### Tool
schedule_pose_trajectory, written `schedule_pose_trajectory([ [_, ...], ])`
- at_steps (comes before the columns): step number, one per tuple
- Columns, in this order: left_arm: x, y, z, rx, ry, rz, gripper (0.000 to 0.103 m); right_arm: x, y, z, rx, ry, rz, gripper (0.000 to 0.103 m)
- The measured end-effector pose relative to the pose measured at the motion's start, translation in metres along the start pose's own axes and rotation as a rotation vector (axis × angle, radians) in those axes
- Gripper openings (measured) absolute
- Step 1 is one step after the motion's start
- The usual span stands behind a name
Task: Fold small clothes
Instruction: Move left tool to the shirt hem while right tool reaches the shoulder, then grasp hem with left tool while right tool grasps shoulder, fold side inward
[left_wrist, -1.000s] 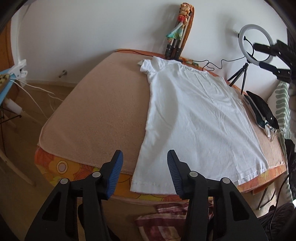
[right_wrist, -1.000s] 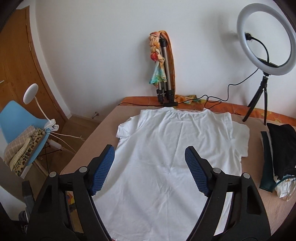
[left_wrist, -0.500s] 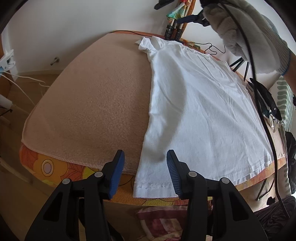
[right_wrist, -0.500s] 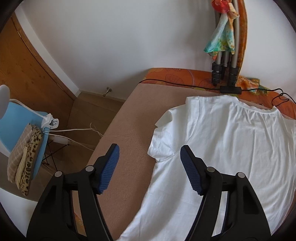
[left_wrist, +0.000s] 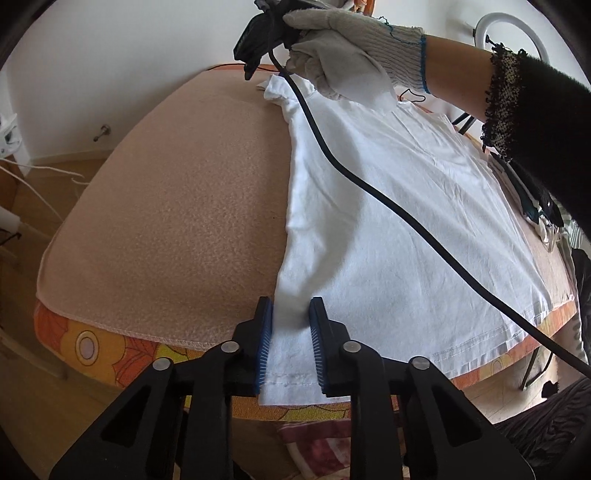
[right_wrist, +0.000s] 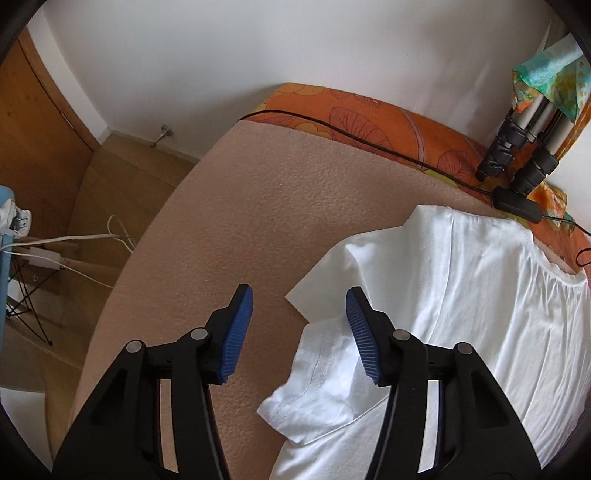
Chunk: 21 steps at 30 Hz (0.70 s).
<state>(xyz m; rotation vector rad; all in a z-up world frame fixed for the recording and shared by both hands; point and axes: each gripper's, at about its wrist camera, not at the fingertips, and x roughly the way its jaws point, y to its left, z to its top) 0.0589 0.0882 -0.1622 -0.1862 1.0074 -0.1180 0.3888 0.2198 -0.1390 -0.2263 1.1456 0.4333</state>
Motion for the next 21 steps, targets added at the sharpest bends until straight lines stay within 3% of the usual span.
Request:
schedule_pose_trajectory([
  [3,0.001,0.003,0.004,-0.007,0.009,-0.017,0.003,0.013,0.001,0.000,-0.042,0.028,-0.050,0.055],
  [4,0.001,0.004,0.004,-0.007,0.007,-0.021,0.003,0.015,-0.001,0.000,-0.048,0.031,-0.054,0.051],
  [6,0.000,0.006,0.003,-0.031,0.009,-0.039,0.002,0.016,-0.003,-0.001,-0.069,0.018,-0.081,0.038],
  [8,-0.002,0.007,0.004,-0.056,0.008,-0.076,0.002,0.015,-0.007,0.001,-0.079,0.012,-0.101,0.010],
  [9,-0.004,0.006,0.004,-0.052,0.000,-0.076,0.002,0.013,-0.011,0.002,-0.074,0.011,-0.092,0.007],
  [15,-0.014,0.001,0.007,-0.059,-0.018,-0.130,0.002,-0.014,-0.040,0.001,0.005,-0.040,-0.030,0.005],
  [21,-0.033,-0.035,0.018,0.030,-0.088,-0.172,0.001,-0.045,-0.061,-0.004,0.017,-0.086,-0.010,0.005],
])
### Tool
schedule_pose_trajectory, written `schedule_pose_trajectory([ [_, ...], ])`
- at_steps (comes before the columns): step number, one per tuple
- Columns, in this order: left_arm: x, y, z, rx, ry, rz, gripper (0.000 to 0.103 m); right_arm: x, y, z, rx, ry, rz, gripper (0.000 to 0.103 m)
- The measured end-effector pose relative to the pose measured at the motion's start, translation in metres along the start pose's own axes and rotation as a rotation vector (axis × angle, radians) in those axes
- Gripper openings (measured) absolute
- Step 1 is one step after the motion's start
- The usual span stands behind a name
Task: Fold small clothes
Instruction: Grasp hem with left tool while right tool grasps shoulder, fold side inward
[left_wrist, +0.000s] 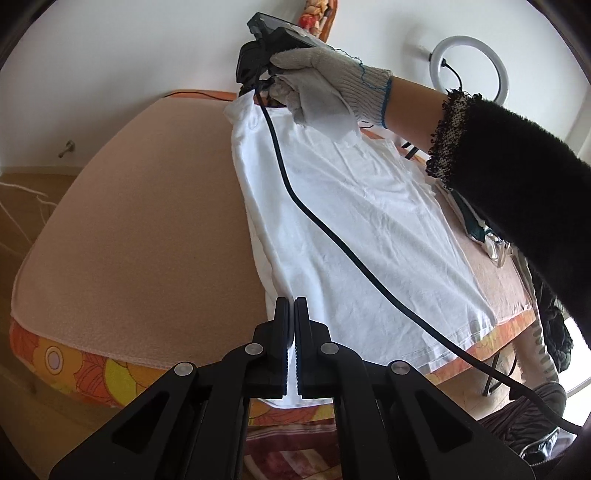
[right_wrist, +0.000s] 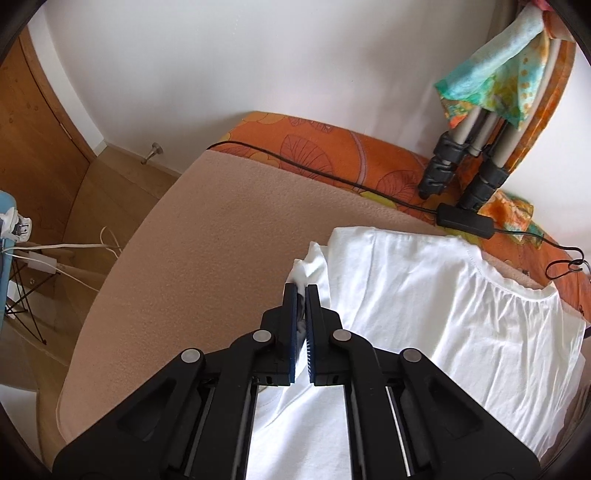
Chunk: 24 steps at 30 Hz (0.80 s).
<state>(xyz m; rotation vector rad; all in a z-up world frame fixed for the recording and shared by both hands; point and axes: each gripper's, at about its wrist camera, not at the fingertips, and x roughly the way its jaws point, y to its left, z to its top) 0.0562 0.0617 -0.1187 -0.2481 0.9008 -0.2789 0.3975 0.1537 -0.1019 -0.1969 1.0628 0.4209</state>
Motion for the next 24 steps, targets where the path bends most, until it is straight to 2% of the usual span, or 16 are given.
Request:
schedule_pose_trajectory([
  [3,0.003,-0.019,0.002,0.030,0.012,-0.038,0.001,-0.016,-0.019,-0.001,0.038,-0.021,0.028,0.005],
  [5,0.008,-0.032,0.004,0.056,0.022,-0.054,0.001,-0.023,-0.025,-0.003,0.028,-0.035,0.002,0.005],
  [10,0.021,-0.063,0.008,0.121,0.034,-0.075,0.001,-0.036,-0.070,-0.025,0.075,-0.045,-0.027,0.005],
  [18,0.047,-0.091,0.004,0.179,0.100,-0.096,0.001,-0.033,-0.138,-0.058,0.163,-0.035,-0.085,0.005],
  [24,0.061,-0.099,0.000,0.188,0.143,-0.106,0.001,-0.018,-0.154,-0.068,0.194,-0.022,-0.084,0.005],
])
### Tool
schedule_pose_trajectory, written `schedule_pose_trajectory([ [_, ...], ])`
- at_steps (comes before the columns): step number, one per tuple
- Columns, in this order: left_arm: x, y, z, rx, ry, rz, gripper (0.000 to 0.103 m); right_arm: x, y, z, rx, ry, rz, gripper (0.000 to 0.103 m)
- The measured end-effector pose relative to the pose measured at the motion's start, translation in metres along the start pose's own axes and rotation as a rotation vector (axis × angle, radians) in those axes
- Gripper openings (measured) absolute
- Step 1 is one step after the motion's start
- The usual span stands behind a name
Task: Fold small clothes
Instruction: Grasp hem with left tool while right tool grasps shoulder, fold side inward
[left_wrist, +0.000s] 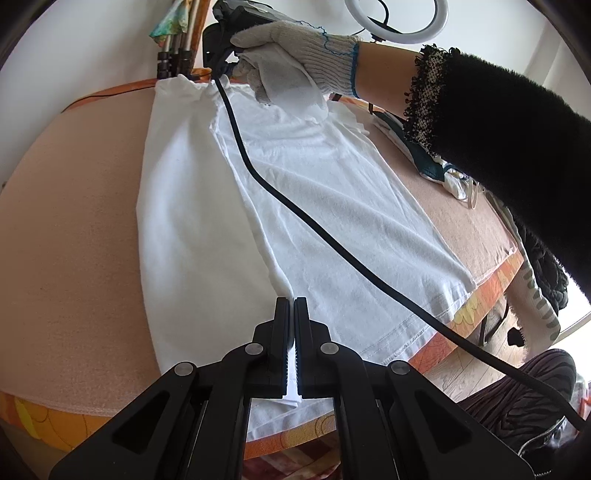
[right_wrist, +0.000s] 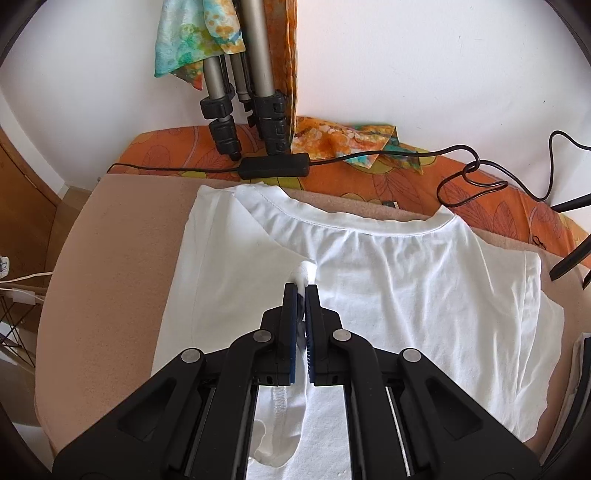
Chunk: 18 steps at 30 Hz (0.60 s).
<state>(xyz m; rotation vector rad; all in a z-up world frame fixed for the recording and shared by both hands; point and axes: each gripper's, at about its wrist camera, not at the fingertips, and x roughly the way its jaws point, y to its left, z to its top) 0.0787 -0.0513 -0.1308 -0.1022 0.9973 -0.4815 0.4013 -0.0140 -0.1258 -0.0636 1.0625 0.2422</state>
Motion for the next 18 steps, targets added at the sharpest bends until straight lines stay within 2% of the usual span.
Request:
schedule_pose_trajectory([
  [4,0.002,-0.004,0.001,0.011,0.017,-0.038,0.001,0.011,0.005,-0.003,-0.012,0.028,-0.017,0.005],
  [6,0.000,-0.004,0.001,-0.013,0.018,-0.117,0.005,0.009,0.004,-0.002,-0.024,0.018,-0.042,0.006],
  [7,0.000,-0.006,0.002,-0.019,0.032,-0.156,0.007,0.005,0.002,-0.001,-0.027,0.015,-0.054,0.017],
  [8,-0.002,-0.010,0.001,-0.006,0.044,-0.186,0.009,-0.001,-0.001,-0.002,-0.025,0.001,-0.059,0.035],
  [10,-0.010,-0.021,-0.002,0.071,0.033,-0.143,0.016,-0.019,-0.009,-0.003,-0.011,-0.039,-0.063,0.054],
  [13,-0.027,-0.020,-0.008,0.092,0.003,-0.145,0.017,-0.054,-0.025,-0.010,0.025,-0.096,-0.028,0.054],
  [18,-0.044,0.009,-0.012,0.043,-0.042,-0.026,0.017,-0.122,-0.055,-0.047,0.071,-0.188,0.012,0.054],
])
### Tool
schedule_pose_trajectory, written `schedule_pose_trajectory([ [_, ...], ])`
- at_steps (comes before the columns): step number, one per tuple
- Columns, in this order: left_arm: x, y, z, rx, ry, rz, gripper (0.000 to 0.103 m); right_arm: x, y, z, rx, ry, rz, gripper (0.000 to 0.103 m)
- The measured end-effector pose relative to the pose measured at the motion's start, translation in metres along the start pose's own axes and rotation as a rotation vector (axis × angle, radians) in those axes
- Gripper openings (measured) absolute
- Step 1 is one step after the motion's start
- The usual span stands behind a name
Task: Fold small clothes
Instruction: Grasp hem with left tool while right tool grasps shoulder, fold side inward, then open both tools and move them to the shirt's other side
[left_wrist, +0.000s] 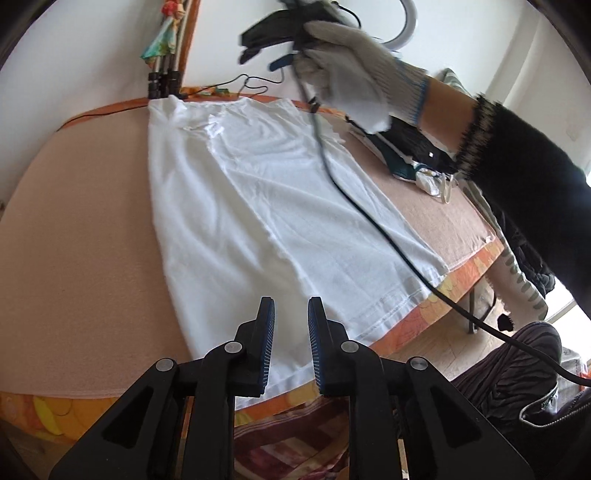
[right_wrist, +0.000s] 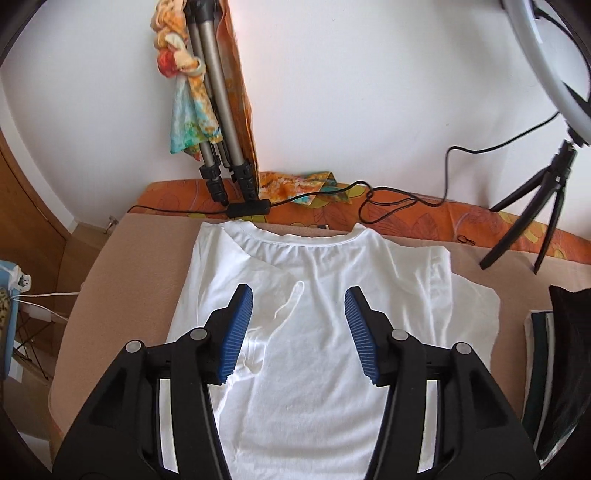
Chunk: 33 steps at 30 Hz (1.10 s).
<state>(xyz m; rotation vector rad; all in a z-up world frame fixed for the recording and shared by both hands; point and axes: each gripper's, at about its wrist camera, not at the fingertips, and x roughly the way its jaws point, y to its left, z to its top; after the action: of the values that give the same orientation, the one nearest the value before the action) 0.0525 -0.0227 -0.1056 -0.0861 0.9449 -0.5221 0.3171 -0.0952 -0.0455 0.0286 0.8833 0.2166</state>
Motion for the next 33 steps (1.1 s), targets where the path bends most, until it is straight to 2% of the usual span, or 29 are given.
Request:
schedule_pose_trajectory([
  [3,-0.006,0.025,-0.001,-0.108,-0.004,0.022,0.017,-0.041,-0.024,-0.022,0.023,-0.027,0.017,0.054],
  [4,-0.007,0.029,-0.002,-0.116,-0.004,0.037,0.017,-0.054,-0.031,-0.029,0.024,-0.039,0.014,0.054],
  [9,-0.012,0.029,-0.003,-0.079,-0.031,0.121,0.017,-0.106,-0.072,-0.063,0.052,-0.077,0.003,0.054],
  [11,-0.013,0.021,0.000,-0.058,-0.046,0.130,0.017,-0.124,-0.089,-0.073,0.052,-0.106,-0.044,0.054],
  [15,-0.015,-0.005,0.006,-0.006,-0.088,0.133,0.017,-0.152,-0.124,-0.088,0.097,-0.128,-0.042,0.054],
  [19,-0.004,-0.038,0.011,0.030,-0.092,0.097,0.021,-0.173,-0.154,-0.101,0.123,-0.152,-0.041,0.054],
  [21,0.004,-0.056,0.014,0.044,-0.086,0.069,0.038,-0.182,-0.168,-0.107,0.131,-0.154,-0.033,0.054],
  [22,0.008,-0.066,0.015,0.059,-0.085,0.059,0.040,-0.186,-0.174,-0.111,0.132,-0.162,-0.037,0.054],
  [29,0.055,-0.147,0.023,0.181,-0.039,-0.035,0.040,-0.209,-0.220,-0.127,0.178,-0.180,0.026,0.054],
  [33,0.085,-0.185,0.021,0.230,0.003,-0.089,0.040,-0.209,-0.240,-0.128,0.183,-0.168,0.012,0.054],
])
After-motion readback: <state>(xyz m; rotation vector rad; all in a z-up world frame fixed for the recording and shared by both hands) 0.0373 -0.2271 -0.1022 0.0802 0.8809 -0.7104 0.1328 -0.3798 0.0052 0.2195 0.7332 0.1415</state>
